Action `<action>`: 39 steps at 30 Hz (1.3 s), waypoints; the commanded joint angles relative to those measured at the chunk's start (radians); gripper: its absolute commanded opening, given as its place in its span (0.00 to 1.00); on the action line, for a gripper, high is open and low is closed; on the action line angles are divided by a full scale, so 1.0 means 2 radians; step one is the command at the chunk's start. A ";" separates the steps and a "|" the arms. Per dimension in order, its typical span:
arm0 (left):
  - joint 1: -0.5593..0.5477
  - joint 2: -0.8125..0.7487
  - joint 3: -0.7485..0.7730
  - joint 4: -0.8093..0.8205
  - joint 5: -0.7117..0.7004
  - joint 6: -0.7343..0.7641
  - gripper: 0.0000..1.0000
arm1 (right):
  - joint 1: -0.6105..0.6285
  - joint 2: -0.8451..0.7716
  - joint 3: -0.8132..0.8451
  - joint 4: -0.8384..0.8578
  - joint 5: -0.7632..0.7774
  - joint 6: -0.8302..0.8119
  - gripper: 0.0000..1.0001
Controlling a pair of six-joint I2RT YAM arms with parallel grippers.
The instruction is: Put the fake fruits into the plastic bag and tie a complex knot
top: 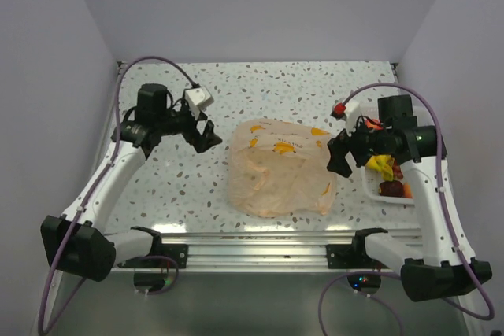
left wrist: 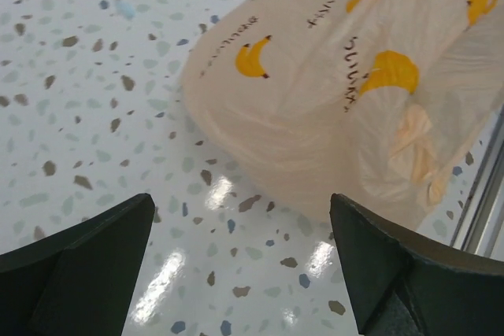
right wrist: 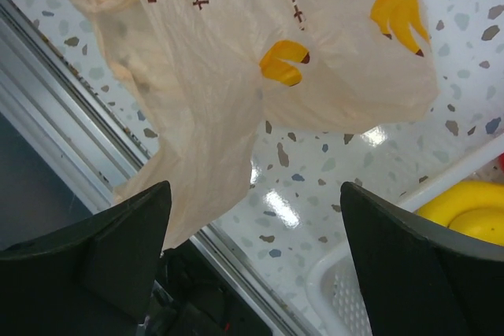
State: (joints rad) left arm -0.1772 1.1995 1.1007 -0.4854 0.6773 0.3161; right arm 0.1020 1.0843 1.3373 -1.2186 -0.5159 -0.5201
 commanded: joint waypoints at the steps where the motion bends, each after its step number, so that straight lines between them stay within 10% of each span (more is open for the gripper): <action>1: -0.067 0.021 -0.008 -0.015 0.031 0.028 1.00 | 0.007 -0.009 -0.011 -0.027 0.005 -0.021 0.89; 8: -0.134 0.044 -0.033 -0.001 0.043 0.049 0.99 | 0.007 0.002 -0.037 -0.011 0.024 -0.007 0.68; 11: -0.148 0.058 -0.033 0.001 0.039 0.060 0.80 | 0.008 0.011 -0.044 0.008 0.042 0.008 0.55; 15: -0.147 0.064 -0.024 -0.020 0.041 0.061 0.11 | 0.013 0.032 -0.032 0.062 0.077 0.023 0.25; 17: -0.148 0.048 -0.030 -0.027 0.027 0.050 0.00 | 0.018 0.051 -0.018 0.097 0.085 0.038 0.15; 29: -0.148 -0.112 -0.119 0.033 -0.167 -0.144 0.00 | 0.072 0.184 0.103 0.237 0.076 0.073 0.00; 32: -0.147 -0.108 -0.114 0.027 -0.220 -0.198 0.00 | 0.073 0.224 0.170 0.189 0.060 0.077 0.19; 33: -0.143 -0.109 -0.114 0.027 -0.236 -0.208 0.00 | 0.073 0.226 0.180 0.175 0.044 0.076 0.50; 36: -0.123 -0.105 -0.119 0.034 -0.273 -0.249 0.00 | 0.072 0.203 0.182 0.141 0.020 0.073 0.98; 39: -0.115 -0.099 -0.121 0.052 -0.277 -0.281 0.00 | 0.073 0.170 0.163 0.096 0.009 0.068 0.99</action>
State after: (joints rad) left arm -0.4259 0.9943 0.8646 -0.4641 0.2062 -0.1223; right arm 0.2478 1.5135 1.6558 -0.9070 -0.4313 -0.3824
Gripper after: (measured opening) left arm 0.013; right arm 0.984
